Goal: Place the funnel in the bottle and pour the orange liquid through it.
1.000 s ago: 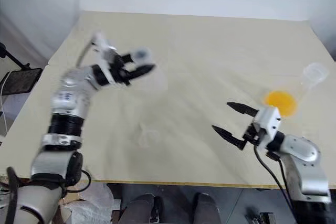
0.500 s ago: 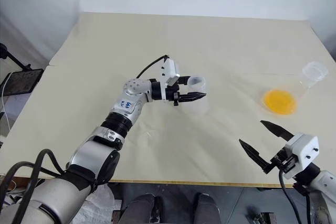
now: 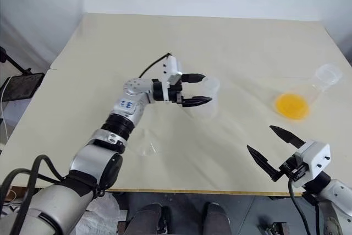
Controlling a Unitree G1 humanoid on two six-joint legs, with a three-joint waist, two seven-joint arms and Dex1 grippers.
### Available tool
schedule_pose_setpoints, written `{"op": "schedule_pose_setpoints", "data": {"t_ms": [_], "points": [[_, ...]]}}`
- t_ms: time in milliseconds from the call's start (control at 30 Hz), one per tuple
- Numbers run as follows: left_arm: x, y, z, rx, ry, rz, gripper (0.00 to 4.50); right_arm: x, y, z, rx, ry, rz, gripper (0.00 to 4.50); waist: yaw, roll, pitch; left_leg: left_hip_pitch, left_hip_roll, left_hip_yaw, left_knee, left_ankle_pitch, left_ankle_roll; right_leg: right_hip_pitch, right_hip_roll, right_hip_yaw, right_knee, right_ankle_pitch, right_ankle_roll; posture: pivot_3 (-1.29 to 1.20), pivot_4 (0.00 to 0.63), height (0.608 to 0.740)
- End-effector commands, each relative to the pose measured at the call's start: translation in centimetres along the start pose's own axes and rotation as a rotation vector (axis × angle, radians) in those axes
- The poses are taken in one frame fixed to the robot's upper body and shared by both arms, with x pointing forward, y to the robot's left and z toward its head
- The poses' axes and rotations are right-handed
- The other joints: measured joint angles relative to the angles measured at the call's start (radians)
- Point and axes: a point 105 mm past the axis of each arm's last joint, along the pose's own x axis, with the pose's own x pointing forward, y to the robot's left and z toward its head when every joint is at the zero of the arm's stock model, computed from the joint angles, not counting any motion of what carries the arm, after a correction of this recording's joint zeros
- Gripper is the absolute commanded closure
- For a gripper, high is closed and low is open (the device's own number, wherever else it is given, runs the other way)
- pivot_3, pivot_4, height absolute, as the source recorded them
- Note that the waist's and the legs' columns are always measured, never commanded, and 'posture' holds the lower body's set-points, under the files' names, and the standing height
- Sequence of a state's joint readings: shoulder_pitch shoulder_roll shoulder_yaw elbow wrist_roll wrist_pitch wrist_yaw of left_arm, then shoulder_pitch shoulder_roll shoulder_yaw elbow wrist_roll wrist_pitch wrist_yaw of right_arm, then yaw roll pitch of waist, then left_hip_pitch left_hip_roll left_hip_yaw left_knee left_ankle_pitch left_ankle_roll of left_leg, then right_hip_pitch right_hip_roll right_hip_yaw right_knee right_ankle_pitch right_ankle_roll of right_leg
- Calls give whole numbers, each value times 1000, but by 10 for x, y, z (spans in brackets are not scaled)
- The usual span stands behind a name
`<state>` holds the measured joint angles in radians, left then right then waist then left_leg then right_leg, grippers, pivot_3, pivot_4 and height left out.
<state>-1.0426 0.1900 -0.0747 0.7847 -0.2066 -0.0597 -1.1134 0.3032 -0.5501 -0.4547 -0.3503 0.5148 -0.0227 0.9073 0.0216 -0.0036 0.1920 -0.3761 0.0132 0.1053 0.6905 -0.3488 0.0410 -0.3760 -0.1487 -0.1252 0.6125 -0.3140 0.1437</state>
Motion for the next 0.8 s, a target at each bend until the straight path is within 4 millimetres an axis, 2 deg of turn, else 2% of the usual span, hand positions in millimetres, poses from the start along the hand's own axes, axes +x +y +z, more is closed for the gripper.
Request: {"op": "schedule_pose_setpoints", "data": {"t_ms": [33, 100, 233, 300, 400, 467, 600, 667, 800], "points": [[-26, -1, 11, 36, -42, 8, 466, 7, -4, 9, -41, -32, 44, 0, -2, 0, 0, 0, 0, 0, 0, 0, 0, 0, 0, 0, 0, 0, 0, 0, 150, 740], [-40, -3, 17, 77, -67, 24, 466, 10, -6, 11, -47, -39, 66, 0, -1, 0, 0, 0, 1, 0, 0, 0, 0, 0, 0, 0, 0, 0, 0, 0, 150, 740], [-82, 3, 27, 116, -81, 173, 466, 25, -4, 18, -46, -70, 146, 0, 1, 0, 0, 0, 3, -2, 2, 0, 0, 0, -1, 0, 2, 0, 0, 0, 150, 740], [-114, -2, 29, 132, -75, 272, 91, 37, 4, 22, -37, -88, 229, 0, 1, 0, 0, 0, 3, -3, 2, 0, 0, 0, -1, 0, 3, 0, 0, 0, 150, 740], [-151, -16, 28, 133, -55, 406, 8, 48, 14, 25, -34, -91, 345, 0, -14, 1, 0, 1, 4, -3, 1, 0, 0, 0, -2, 0, 4, 0, 0, 0, 150, 740], [-182, -31, 18, 125, -16, 526, 8, 55, 21, 24, -55, -78, 425, 0, -18, 1, 0, 1, 5, -5, 1, 0, 0, 0, -2, -1, 6, 0, 0, 0, 150, 740], [-240, -79, -9, 19, 104, 730, 8, 72, 35, 27, -89, -87, 591, 0, -25, 1, 0, 1, 5, -6, 2, 0, 0, 1, -3, -1, 6, 0, 0, 0, 150, 740], [-256, -102, -15, -14, 152, 783, 8, 75, 39, 28, -102, -90, 646, 0, -22, 1, 0, 1, 5, -6, 2, -1, 0, 1, -3, -1, 5, 0, 0, 0, 150, 740], [-272, -141, -22, -67, 233, 857, 8, 77, 43, 29, -106, -90, 713, 0, -1, 1, 0, 1, 4, -10, 4, -2, 0, 5, -5, -3, 3, 0, -1, 0, 150, 740]]}}
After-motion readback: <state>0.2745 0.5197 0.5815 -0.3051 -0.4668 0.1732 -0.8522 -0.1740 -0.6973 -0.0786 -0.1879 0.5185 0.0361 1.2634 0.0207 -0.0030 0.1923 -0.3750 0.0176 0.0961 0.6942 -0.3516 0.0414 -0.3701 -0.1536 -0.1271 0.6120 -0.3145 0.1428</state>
